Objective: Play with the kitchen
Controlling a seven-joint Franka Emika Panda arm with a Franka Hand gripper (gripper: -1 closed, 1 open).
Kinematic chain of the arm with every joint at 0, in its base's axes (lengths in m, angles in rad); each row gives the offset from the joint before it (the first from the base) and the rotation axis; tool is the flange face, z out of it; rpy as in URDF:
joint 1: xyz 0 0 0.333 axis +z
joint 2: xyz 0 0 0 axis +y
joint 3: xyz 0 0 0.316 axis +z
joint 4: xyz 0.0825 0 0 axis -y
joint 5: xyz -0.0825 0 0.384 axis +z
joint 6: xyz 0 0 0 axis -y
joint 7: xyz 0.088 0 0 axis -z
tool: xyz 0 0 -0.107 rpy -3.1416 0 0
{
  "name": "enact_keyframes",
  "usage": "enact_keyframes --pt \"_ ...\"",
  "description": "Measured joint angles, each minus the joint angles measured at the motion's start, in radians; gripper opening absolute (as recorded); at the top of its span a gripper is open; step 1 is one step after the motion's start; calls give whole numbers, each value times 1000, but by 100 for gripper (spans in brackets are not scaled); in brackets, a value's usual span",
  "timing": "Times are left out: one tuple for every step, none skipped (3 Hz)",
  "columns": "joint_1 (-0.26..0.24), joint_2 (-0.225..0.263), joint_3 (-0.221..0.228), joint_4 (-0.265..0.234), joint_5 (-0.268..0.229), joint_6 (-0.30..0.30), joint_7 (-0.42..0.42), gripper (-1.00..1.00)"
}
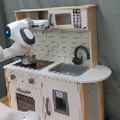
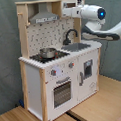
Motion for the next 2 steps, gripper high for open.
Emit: enact_keyframes --pt "62 -41 -13 -62 0 6 24 100" --pt "118 -90 -19 -125 1 10 56 100"
